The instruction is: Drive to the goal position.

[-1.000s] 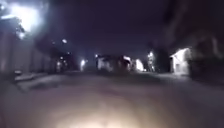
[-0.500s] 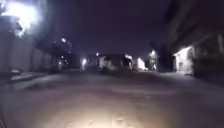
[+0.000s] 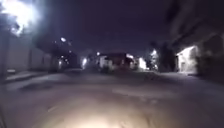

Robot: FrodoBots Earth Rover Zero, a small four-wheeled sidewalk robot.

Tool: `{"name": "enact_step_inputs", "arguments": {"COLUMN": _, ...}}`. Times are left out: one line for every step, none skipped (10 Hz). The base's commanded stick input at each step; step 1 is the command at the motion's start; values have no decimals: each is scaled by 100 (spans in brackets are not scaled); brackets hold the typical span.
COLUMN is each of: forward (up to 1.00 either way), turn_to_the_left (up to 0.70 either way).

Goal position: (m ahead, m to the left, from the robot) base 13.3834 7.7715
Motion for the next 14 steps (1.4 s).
{"name": "enact_step_inputs", "arguments": {"forward": 70, "turn_to_the_left": 0}}
{"name": "enact_step_inputs", "arguments": {"forward": 70, "turn_to_the_left": 0}}
{"name": "enact_step_inputs", "arguments": {"forward": 70, "turn_to_the_left": 0}}
{"name": "enact_step_inputs", "arguments": {"forward": 70, "turn_to_the_left": 0}}
{"name": "enact_step_inputs", "arguments": {"forward": 70, "turn_to_the_left": 0}}
{"name": "enact_step_inputs", "arguments": {"forward": 70, "turn_to_the_left": 0}}
{"name": "enact_step_inputs", "arguments": {"forward": 70, "turn_to_the_left": 0}}
{"name": "enact_step_inputs", "arguments": {"forward": 70, "turn_to_the_left": 0}}
{"name": "enact_step_inputs", "arguments": {"forward": 70, "turn_to_the_left": 0}}
{"name": "enact_step_inputs", "arguments": {"forward": 70, "turn_to_the_left": 0}}
{"name": "enact_step_inputs", "arguments": {"forward": 70, "turn_to_the_left": 0}}
{"name": "enact_step_inputs", "arguments": {"forward": 70, "turn_to_the_left": 0}}
{"name": "enact_step_inputs", "arguments": {"forward": 70, "turn_to_the_left": 0}}
{"name": "enact_step_inputs", "arguments": {"forward": 70, "turn_to_the_left": 0}}
